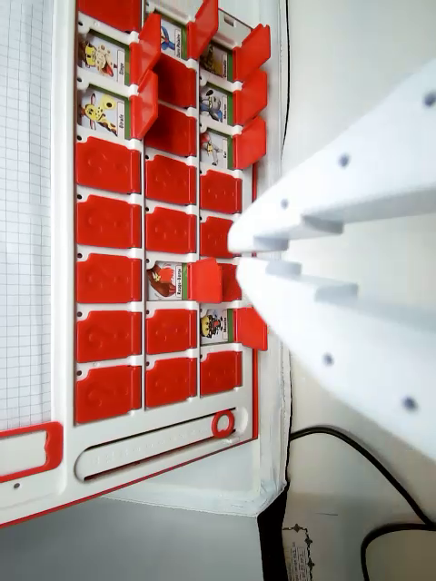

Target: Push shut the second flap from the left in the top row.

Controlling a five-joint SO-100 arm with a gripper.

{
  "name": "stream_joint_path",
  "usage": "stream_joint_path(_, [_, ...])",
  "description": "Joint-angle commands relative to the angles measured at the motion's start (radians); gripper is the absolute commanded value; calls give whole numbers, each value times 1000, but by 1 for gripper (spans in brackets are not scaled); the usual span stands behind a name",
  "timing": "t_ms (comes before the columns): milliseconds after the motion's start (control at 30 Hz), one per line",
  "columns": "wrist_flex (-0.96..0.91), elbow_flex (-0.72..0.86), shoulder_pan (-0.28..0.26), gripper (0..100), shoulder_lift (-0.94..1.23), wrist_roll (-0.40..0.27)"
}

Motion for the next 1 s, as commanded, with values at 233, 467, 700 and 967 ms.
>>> stream_joint_path(233, [170, -86, 31, 0, 227, -63])
stream_joint_path(467, [183, -89, 40, 0, 250, -87])
stream_joint_path(700, [175, -89, 38, 0, 249, -87])
stream_joint_path(967, [170, -84, 34, 0, 241, -81])
